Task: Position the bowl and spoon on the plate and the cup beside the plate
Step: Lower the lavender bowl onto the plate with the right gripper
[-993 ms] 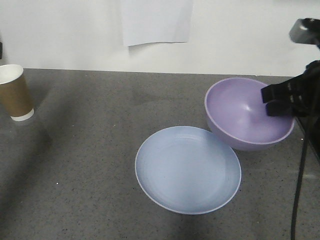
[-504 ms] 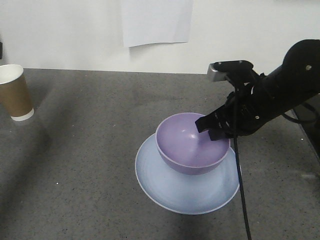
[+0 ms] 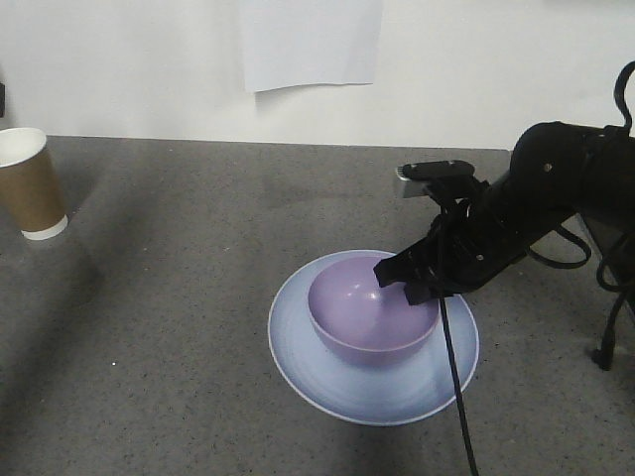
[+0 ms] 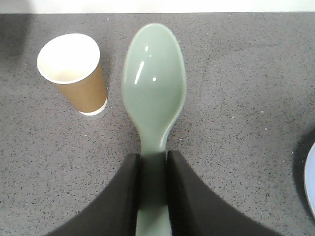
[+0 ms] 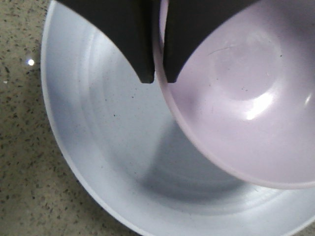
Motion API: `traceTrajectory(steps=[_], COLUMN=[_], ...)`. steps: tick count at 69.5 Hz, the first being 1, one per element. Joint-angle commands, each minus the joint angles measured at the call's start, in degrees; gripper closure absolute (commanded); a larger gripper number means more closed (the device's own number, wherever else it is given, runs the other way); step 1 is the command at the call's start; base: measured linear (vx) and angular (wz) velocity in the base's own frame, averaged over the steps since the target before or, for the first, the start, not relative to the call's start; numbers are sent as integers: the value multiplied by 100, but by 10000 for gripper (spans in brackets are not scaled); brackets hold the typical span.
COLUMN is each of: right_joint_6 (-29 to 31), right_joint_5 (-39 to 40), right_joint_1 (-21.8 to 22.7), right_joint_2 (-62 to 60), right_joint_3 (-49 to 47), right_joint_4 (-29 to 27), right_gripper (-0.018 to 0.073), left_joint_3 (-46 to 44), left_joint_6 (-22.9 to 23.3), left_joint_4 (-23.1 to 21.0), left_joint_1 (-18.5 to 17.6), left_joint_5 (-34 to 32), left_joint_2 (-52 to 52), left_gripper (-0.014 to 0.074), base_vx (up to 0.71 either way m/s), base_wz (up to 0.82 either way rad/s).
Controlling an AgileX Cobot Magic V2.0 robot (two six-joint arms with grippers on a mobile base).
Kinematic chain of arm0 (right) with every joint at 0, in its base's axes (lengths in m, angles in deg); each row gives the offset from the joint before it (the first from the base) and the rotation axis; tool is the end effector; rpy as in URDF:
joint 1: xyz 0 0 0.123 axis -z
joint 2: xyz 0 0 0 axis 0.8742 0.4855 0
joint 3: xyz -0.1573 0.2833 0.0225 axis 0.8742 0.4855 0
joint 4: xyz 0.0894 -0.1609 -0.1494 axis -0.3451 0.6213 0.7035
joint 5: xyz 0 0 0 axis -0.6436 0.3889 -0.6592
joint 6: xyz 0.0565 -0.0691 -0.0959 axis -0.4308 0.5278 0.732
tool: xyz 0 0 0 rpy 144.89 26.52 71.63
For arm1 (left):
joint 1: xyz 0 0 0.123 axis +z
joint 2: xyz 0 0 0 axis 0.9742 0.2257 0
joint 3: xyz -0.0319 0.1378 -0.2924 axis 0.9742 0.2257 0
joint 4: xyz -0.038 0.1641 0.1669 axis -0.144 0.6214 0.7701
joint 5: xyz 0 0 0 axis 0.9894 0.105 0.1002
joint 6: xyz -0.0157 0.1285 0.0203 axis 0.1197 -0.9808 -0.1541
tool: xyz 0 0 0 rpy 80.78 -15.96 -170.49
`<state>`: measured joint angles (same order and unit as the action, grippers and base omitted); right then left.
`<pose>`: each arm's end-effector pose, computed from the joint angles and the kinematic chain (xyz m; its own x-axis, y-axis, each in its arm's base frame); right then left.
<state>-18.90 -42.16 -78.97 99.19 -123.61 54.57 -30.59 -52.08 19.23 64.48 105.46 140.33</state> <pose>0.3249 0.1302 0.2589 -0.8972 -0.2661 -0.3525 -0.3424 0.9232 0.1746 0.2292 -0.0294 0.4516 -0.6774 -0.0497 -0.7339 -0.0335 0.9988 -0.0366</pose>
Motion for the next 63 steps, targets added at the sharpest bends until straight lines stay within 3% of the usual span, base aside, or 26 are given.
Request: traceTrajectory(steps=[1,21,34,45,63], right_joint_6=[8,3,-86,-192,-254], right_joint_5=[334,517,517,523,512], right_joint_1=[-8,-8,-8,-8,-8], right_joint_2=[-225,-225,-225,-225,-232], right_joint_3=[40,167,167,167,162], right_joint_4=[-70,-70,-96,-90,-68], right_gripper=[562,546,472,348,50], left_joint_3=[-133,-133,-133,-133,-133], left_joint_6=[20,20,20,20,20], left_joint_4=[53,53,53,53,53], left_joint_1=[-37,-37,-37,-37,-37], left_joint_5=[-310,-310,-310,-310,-310], left_joint_2=[-123,-123,-123,-123,-123], left_gripper=[603,603,603,603,603], base_vx=[0,0,0,0,0], base_wz=[0,0,0,0,0])
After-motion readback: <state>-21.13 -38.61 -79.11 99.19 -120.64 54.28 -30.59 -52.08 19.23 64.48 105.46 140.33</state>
